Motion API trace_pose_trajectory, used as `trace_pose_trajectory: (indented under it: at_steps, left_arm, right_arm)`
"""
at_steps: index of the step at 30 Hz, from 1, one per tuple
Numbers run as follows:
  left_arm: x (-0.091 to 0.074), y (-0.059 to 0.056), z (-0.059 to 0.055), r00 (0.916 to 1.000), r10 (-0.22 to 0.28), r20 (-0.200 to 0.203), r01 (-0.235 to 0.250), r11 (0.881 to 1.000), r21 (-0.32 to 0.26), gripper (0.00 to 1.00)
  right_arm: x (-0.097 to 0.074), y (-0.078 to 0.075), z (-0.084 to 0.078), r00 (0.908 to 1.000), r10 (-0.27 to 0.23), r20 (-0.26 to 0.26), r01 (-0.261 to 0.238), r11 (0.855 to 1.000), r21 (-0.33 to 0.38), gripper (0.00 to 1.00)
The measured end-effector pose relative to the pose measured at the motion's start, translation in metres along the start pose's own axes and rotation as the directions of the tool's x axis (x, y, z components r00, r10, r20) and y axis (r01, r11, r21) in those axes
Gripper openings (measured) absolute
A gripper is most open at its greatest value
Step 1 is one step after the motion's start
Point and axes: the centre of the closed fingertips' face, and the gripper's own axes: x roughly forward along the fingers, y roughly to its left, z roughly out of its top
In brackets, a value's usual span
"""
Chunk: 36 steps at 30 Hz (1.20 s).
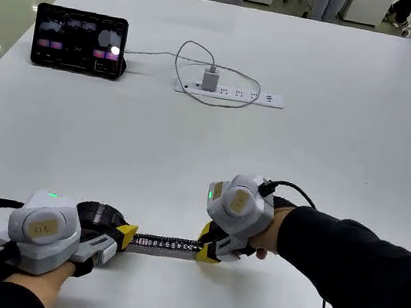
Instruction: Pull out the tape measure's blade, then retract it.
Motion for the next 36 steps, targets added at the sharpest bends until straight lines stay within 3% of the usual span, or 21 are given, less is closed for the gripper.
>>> trace_pose_trajectory:
  at_steps: [36]
  left_arm:
    - [-0.001, -0.001, 0.000, 1.0000, -0.001, -0.002, 0.001, 1.000, -0.004, 0.62]
  right_arm:
    - [0.010, 0.001, 0.018, 0.9989, -0.012, 0.045, 0.010, 0.999, 0.034, 0.11]
